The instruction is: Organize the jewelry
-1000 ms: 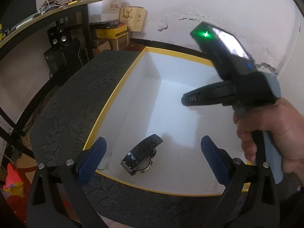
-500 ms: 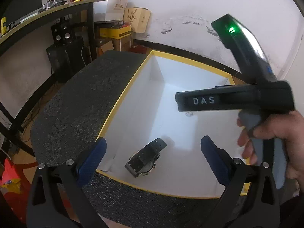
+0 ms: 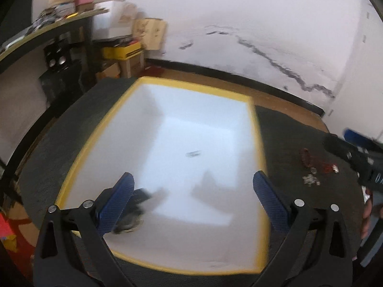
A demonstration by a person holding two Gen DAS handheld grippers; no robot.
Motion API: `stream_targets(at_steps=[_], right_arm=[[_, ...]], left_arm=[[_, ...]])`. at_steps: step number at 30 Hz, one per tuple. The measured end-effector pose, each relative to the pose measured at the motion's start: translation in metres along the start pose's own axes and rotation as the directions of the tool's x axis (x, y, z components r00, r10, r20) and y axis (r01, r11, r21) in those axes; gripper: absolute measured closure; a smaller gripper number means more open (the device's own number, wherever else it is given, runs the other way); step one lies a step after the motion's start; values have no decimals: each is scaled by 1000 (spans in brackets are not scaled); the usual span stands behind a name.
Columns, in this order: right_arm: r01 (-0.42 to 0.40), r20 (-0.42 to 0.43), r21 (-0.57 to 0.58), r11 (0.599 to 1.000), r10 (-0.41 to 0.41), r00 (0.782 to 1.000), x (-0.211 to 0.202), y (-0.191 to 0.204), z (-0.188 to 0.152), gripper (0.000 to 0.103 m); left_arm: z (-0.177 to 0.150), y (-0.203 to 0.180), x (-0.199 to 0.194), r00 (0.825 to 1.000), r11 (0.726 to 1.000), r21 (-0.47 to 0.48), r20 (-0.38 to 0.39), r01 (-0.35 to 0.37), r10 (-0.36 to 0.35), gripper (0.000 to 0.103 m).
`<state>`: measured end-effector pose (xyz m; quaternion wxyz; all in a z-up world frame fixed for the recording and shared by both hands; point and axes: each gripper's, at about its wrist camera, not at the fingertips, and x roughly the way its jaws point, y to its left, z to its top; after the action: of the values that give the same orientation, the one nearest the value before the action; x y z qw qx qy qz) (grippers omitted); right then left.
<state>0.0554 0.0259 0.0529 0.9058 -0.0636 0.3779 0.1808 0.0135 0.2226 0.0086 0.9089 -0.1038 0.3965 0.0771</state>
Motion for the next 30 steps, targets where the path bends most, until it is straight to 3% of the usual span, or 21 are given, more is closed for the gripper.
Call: stream_targets(at_steps=[5,11,17,30], right_arm=[[204,-12,130,970,-204,979,-19,-112,-54,7],[264,-51,275,925,-260,964,-40,-200,-87,7],[290,-46,282,915,-289,956,-67,-243,-105,7],[272,-65,290,917,-265,962,-61,-257,-102,7]], left_arm=[[4,-81,5,997,993,103,29,62,-66,6],[-6,-184,27,992,964,237,-6,124,-126,6],[-28,-251,50,992,935,334,-27,122,-120,6],[-60,-304,126,993,935,348,-115,68,-29,6]])
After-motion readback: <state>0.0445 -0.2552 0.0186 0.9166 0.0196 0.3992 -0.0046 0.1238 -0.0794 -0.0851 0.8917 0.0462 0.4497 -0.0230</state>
